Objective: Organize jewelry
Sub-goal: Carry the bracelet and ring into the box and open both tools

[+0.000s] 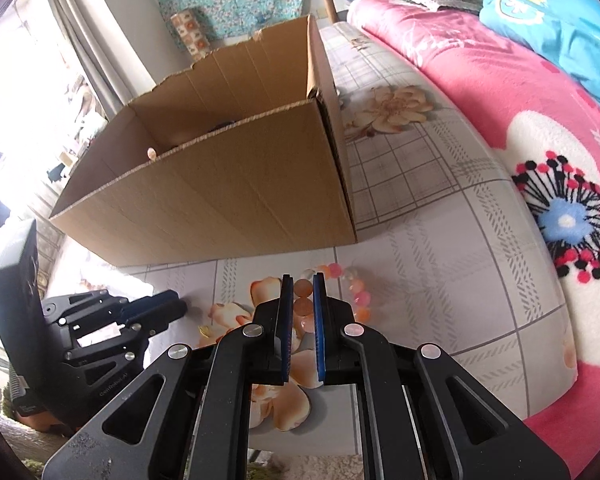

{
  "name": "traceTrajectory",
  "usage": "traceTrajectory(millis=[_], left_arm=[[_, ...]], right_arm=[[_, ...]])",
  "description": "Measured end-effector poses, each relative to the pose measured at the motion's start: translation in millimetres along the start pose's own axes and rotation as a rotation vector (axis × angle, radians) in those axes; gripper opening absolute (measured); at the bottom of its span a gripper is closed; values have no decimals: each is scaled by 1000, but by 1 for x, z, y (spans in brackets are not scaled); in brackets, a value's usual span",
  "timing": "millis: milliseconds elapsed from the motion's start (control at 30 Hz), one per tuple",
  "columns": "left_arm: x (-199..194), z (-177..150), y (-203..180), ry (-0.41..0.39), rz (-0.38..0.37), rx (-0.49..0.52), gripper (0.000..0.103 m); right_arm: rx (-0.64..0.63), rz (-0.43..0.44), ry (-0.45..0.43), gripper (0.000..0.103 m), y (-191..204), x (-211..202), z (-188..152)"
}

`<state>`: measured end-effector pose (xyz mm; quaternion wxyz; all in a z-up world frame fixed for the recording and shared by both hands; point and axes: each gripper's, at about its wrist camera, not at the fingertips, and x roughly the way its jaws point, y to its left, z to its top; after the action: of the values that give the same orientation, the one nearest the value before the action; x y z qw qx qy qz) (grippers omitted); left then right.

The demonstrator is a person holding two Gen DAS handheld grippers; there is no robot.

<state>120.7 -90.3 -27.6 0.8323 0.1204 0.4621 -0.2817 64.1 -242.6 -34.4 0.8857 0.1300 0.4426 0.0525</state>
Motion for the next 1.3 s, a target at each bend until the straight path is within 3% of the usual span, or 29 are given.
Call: traceTrajectory(millis=[400,600,767,933,1100,1200,1300], left_arm=[[-10,-1,4,-45,-23,-4,9],[-48,0,13,-136,-127,-11,9],[-102,12,26,-234,-258,7,9],[-129,42,42,-295,-290,23,9],[-97,79,58,-229,-259,-7,9],[-66,94,70,-153,-236,-47,9],[-39,101,80,-81,-247,-93,9]], right_arm=[[41,37,-51,7,-8,-26,-3],[65,83,-107,7,-10,-52,4],[64,145,-189,7,-2,-82,25],[9,230,-267,7,11,-99,61],[-55,275,-247,7,20,-77,96],[-100,295,-172,7,28,-50,110],[-160,259,-84,7,35,-21,116]])
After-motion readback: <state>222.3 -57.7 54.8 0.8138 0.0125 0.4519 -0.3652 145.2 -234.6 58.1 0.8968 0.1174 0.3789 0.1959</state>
